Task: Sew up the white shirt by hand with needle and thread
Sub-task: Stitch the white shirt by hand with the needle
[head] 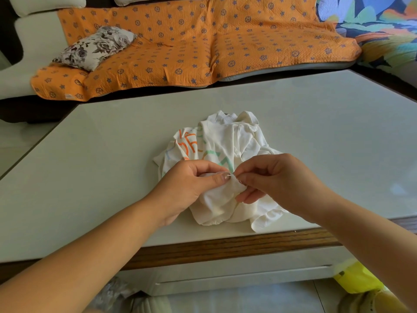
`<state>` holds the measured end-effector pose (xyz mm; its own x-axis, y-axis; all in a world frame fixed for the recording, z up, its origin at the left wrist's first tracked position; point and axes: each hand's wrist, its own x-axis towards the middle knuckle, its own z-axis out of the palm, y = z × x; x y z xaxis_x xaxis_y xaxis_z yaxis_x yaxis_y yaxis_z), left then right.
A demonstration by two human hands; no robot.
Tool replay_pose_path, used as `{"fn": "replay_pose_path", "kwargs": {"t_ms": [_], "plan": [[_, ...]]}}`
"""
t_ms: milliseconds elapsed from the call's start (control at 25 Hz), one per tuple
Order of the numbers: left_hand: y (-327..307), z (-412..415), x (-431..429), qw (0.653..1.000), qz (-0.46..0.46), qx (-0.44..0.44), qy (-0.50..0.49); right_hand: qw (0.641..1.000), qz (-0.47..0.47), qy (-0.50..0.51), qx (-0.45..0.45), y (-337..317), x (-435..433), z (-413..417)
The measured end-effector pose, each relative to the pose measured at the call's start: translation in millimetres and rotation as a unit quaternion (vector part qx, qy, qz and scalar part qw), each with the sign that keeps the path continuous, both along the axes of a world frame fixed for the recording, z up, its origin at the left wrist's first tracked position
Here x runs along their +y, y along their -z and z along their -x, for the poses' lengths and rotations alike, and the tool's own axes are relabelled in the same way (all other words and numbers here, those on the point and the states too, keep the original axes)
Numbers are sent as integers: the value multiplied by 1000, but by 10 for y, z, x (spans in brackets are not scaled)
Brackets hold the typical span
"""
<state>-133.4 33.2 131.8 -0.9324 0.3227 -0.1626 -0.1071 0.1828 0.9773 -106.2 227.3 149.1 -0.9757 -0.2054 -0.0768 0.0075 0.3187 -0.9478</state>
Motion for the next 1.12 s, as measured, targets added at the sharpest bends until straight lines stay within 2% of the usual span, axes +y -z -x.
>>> {"fn": "replay_pose_path", "kwargs": {"t_ms": [360, 720, 840, 920, 1000, 1120], "plan": [[22, 3, 13, 997, -48, -50, -38, 996, 60, 54, -21, 59, -95, 40], [31, -5, 44, 998, -31, -40, -37, 996, 59, 65, 33, 73, -153, 21], [27, 6, 54, 998, -25, -42, -37, 991, 75, 104, 50, 71, -143, 44], [26, 12, 65, 998, -22, -46, -43, 983, 123, 133, 28, 43, -108, 72], [26, 10, 67, 997, -23, -46, -49, 964, 224, 135, -40, 2, -60, 118], [19, 9, 76, 997, -27, -50, -51, 886, 415, 151, -139, -28, 42, 218]]}}
